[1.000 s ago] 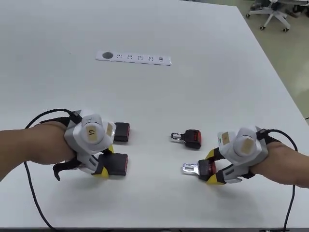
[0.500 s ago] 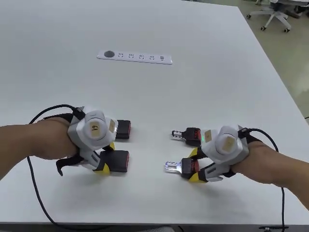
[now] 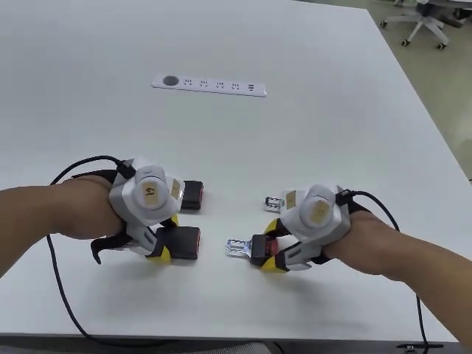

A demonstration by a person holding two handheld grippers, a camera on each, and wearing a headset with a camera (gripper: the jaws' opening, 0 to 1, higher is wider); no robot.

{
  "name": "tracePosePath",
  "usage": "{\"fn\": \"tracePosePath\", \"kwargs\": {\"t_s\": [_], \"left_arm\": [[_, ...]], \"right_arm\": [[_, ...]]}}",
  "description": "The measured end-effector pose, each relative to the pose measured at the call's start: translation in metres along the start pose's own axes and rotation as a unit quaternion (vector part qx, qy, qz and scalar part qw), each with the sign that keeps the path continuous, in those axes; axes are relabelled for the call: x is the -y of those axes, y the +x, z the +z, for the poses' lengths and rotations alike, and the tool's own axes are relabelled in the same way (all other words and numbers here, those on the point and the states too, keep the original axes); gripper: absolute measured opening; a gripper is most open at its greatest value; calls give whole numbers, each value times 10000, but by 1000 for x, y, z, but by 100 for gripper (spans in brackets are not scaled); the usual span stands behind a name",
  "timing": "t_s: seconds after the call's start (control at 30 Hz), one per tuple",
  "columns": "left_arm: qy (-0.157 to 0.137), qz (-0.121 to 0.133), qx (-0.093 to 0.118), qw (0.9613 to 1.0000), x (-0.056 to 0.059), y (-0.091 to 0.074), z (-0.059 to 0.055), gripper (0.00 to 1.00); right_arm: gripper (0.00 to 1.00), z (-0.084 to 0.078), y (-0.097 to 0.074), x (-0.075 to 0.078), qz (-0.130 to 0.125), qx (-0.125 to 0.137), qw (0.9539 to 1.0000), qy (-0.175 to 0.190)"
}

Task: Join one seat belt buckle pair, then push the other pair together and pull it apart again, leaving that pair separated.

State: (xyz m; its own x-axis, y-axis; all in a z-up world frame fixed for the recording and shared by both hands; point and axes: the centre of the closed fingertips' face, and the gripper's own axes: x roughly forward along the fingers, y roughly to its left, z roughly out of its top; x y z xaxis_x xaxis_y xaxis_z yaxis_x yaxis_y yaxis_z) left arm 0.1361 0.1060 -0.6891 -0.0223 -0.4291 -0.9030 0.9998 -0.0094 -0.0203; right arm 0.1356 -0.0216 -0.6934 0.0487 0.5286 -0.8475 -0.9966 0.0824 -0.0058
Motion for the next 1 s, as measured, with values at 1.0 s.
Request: {"fn": "tracePosePath", "kwargs": {"t_s": [1.0], "left_arm": [[9,-16,9,10000,-2,0,-2,34]], "right_arm": [[33,44,26,-4,-21,191,9997,-156]]}}
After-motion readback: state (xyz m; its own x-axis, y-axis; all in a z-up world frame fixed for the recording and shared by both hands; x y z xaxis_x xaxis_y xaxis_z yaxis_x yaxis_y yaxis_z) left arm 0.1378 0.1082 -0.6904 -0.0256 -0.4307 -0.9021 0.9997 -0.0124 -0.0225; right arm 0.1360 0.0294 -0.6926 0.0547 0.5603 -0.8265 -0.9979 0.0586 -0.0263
